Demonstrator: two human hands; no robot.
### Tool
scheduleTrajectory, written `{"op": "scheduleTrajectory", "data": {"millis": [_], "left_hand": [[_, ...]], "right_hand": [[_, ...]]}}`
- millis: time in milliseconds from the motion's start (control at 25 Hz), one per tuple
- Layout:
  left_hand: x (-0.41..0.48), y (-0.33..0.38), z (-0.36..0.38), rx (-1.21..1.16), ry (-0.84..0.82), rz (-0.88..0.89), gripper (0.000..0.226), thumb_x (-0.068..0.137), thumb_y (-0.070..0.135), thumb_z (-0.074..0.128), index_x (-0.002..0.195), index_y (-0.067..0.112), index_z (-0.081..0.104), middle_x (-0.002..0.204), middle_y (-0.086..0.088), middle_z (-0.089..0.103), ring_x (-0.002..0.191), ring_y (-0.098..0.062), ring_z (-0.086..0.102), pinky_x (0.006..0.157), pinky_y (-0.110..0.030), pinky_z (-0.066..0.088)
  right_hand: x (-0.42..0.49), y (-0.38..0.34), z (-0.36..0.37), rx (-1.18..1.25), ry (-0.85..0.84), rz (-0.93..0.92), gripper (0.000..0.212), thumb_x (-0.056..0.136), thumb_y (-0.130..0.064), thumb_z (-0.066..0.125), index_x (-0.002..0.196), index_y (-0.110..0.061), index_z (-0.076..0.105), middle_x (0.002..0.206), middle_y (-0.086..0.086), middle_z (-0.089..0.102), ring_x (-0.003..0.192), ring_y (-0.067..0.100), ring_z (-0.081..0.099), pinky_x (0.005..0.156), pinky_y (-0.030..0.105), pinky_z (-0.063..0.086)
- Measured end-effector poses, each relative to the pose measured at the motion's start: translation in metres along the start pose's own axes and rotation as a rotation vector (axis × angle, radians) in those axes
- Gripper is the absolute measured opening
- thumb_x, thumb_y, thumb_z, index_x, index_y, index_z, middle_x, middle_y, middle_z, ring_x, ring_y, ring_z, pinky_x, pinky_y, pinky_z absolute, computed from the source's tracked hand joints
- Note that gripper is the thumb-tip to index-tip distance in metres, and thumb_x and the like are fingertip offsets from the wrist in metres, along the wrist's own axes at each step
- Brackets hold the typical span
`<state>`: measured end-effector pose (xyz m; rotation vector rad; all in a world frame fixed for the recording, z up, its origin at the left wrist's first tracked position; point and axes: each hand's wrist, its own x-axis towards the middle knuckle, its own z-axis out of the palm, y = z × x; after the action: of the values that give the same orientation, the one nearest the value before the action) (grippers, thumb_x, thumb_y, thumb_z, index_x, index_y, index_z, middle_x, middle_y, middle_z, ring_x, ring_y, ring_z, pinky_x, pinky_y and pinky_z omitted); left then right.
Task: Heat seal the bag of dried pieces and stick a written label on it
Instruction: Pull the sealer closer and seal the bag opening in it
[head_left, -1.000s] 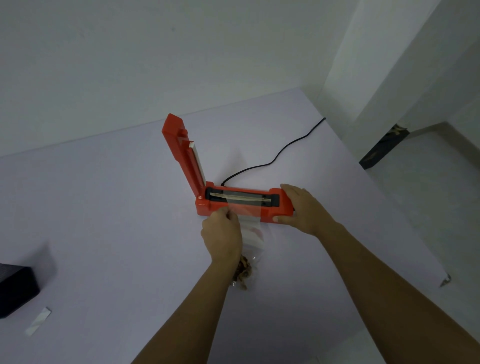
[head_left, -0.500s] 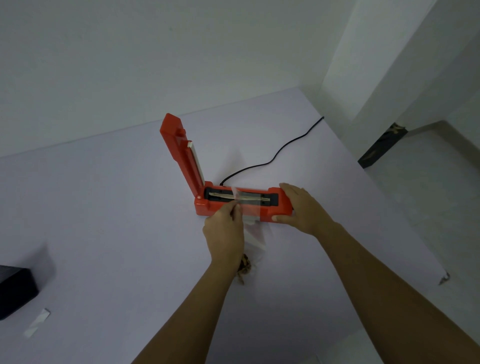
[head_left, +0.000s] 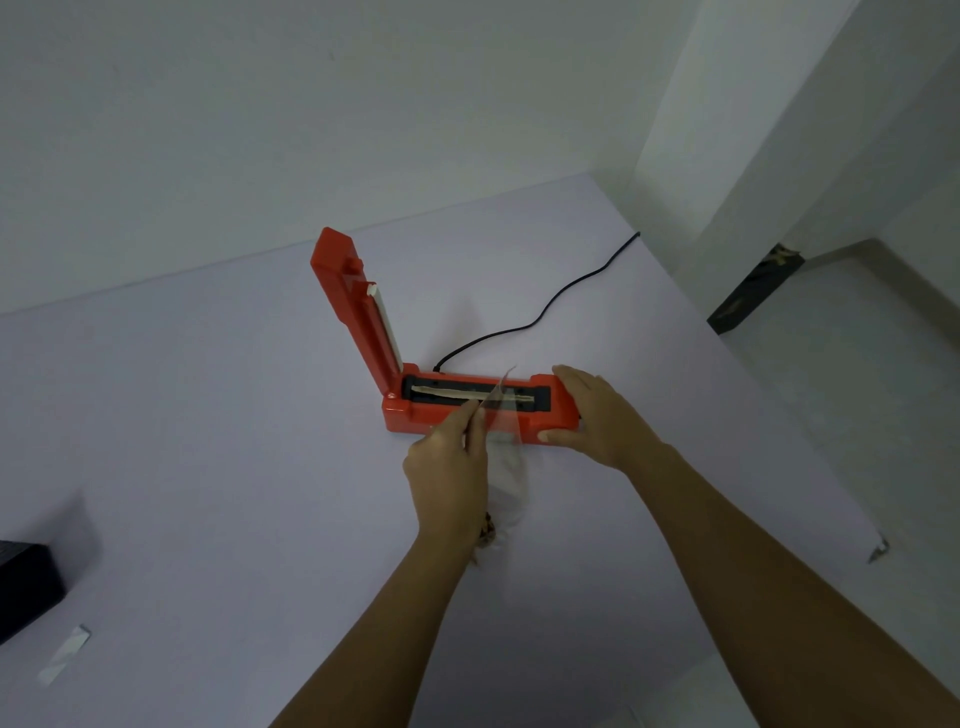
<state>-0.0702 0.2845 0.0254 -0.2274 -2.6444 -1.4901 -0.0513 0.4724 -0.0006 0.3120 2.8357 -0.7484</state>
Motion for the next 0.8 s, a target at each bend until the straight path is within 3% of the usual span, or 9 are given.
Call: {"op": "scheduleTrajectory", "data": {"millis": [240, 440, 640, 720, 800], "left_hand": [[-0.002, -0.004, -0.002, -0.011, 0.029, 0.040, 0.022, 0.089, 0.014, 0.061, 0.108, 0.009, 0.069, 0.075, -0.006, 0.071, 0.047, -0.020, 0.060, 0.053, -0.033, 0.057], [0.002, -0.004, -0.012, -0.175, -0.046, -0.275, 0.019, 0.091, 0.023, 0.058, 0.104, 0.015, 0.068, 0.083, 0.001, 0.067, 0.046, -0.018, 0.061, 0.043, -0.012, 0.048], [0.004, -0.006, -0.029, -0.403, -0.153, -0.457, 0.012, 0.091, 0.022, 0.057, 0.085, 0.018, 0.066, 0.078, 0.000, 0.070, 0.037, -0.009, 0.052, 0.039, -0.018, 0.047], [0.001, -0.007, -0.041, -0.441, -0.177, -0.455, 0.013, 0.091, 0.021, 0.056, 0.088, 0.014, 0.066, 0.078, -0.001, 0.070, 0.034, -0.007, 0.050, 0.038, -0.018, 0.046], [-0.003, -0.010, -0.056, -0.420, -0.181, -0.423, 0.015, 0.092, 0.022, 0.056, 0.088, 0.011, 0.065, 0.077, -0.003, 0.069, 0.035, -0.008, 0.051, 0.037, -0.019, 0.045]], "right_hand": [[0.001, 0.002, 0.001, 0.009, 0.008, -0.002, 0.089, 0.077, -0.041, 0.070, 0.144, -0.009, 0.021, 0.149, 0.011, 0.030, 0.135, 0.026, 0.030, 0.112, 0.040, 0.025], [0.001, 0.002, 0.001, 0.009, 0.023, -0.021, 0.089, 0.078, -0.040, 0.070, 0.144, -0.008, 0.021, 0.150, 0.011, 0.029, 0.135, 0.025, 0.029, 0.112, 0.039, 0.022], [0.001, 0.013, 0.006, -0.054, 0.002, -0.030, 0.099, 0.079, -0.049, 0.064, 0.147, -0.007, 0.006, 0.156, 0.010, 0.012, 0.143, 0.023, 0.013, 0.116, 0.039, 0.008], [-0.005, 0.009, 0.008, 0.061, 0.075, 0.025, 0.099, 0.080, -0.047, 0.064, 0.147, -0.007, 0.003, 0.157, 0.008, 0.006, 0.144, 0.020, 0.007, 0.116, 0.037, 0.006], [-0.022, -0.008, 0.011, 0.289, 0.282, 0.074, 0.078, 0.085, -0.042, 0.061, 0.145, -0.011, 0.021, 0.151, 0.006, 0.027, 0.139, 0.018, 0.024, 0.113, 0.031, 0.020]]}}
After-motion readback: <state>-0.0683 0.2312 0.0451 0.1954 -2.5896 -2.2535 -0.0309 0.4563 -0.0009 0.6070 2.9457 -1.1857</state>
